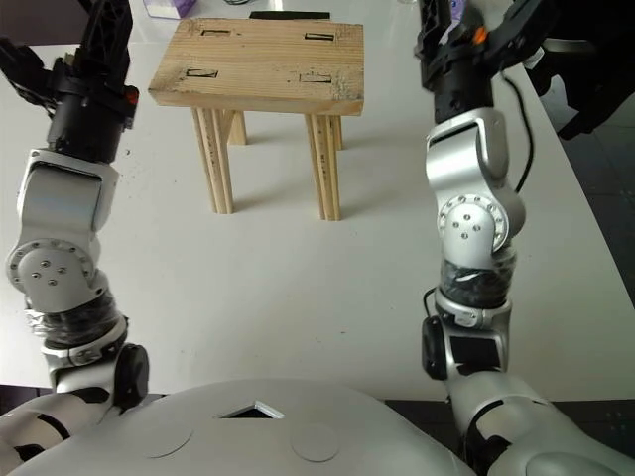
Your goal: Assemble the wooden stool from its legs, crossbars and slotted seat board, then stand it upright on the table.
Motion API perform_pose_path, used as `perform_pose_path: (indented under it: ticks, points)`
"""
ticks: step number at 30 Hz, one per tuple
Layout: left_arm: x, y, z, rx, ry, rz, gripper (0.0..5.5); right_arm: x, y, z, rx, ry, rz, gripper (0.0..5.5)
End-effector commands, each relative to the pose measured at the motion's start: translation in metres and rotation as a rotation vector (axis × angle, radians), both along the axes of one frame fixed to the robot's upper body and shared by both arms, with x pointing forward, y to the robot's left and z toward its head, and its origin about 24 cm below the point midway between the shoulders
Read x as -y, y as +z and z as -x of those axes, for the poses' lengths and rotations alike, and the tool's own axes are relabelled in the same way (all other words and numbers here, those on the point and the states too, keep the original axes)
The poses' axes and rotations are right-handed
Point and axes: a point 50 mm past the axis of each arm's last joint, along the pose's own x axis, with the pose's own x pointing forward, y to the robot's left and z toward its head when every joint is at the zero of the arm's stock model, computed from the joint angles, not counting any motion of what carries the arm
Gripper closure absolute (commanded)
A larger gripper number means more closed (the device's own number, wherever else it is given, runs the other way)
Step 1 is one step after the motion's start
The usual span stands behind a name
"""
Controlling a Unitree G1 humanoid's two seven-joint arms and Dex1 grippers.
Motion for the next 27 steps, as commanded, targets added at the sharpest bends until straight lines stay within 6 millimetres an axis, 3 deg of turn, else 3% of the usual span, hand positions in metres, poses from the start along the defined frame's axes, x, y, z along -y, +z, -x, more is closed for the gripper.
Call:
perform_pose_path:
  ticks: [1, 3, 5, 7, 10, 14, 19, 27]
  points:
    - [-0.057, -0.045, -0.015, -0.186, 0.519, -0.463, 2.02, 0.003, -0.06, -0.011, -0.214, -0.193, 0.219, 1.77]
    - [-0.059, -0.086, -0.015, -0.285, 0.599, -0.606, 2.02, -0.004, -0.096, -0.009, -0.298, -0.207, 0.289, 1.77]
    - [-0.047, -0.123, -0.012, -0.365, 0.607, -0.659, 2.02, -0.016, -0.122, -0.003, -0.339, -0.178, 0.335, 1.77]
    - [-0.029, -0.148, -0.012, -0.401, 0.597, -0.686, 2.02, -0.024, -0.138, 0.001, -0.372, -0.17, 0.314, 1.77]
    - [-0.01, -0.168, -0.014, -0.4, 0.597, -0.705, 2.02, -0.035, -0.15, 0.001, -0.375, -0.179, 0.328, 1.77]
    - [-0.001, -0.172, -0.03, -0.378, 0.587, -0.675, 2.02, -0.032, -0.159, -0.003, -0.38, -0.275, 0.351, 1.77]
    - [-0.004, -0.167, -0.041, -0.346, 0.582, -0.679, 2.02, -0.039, -0.159, -0.008, -0.352, -0.284, 0.375, 1.77]
    - [-0.003, -0.173, -0.037, -0.369, 0.601, -0.648, 2.02, -0.052, -0.163, -0.006, -0.337, -0.248, 0.412, 1.77]
